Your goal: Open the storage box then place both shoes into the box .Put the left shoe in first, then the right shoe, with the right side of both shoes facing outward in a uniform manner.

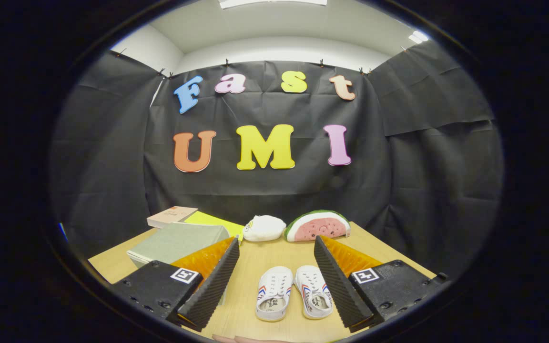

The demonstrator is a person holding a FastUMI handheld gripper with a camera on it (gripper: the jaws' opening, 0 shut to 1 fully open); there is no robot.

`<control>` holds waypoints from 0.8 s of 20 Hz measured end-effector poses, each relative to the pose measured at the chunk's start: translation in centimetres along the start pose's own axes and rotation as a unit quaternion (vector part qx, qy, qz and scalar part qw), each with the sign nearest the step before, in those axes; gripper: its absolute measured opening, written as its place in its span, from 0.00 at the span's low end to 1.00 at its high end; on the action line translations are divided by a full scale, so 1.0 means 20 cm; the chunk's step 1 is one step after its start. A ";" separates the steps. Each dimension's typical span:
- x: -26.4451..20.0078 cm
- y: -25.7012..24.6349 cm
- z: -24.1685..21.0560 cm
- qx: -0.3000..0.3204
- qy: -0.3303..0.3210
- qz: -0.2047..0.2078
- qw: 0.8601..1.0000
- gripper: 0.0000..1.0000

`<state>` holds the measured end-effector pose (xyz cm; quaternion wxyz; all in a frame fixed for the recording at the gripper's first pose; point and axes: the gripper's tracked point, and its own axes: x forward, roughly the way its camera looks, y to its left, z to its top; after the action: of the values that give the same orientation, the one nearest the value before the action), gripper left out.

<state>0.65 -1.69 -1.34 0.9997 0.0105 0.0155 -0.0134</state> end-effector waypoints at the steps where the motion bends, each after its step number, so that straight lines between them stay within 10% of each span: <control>1: 0.01 -0.01 -0.01 -0.001 0.002 -0.001 1.000 1.00; 9: 0.13 0.01 -0.05 0.015 0.029 0.022 0.999 1.00; 16: 0.37 0.18 -0.07 0.076 0.104 0.128 0.983 1.00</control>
<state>8.09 1.67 -2.97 0.9825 0.0893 0.1165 0.1148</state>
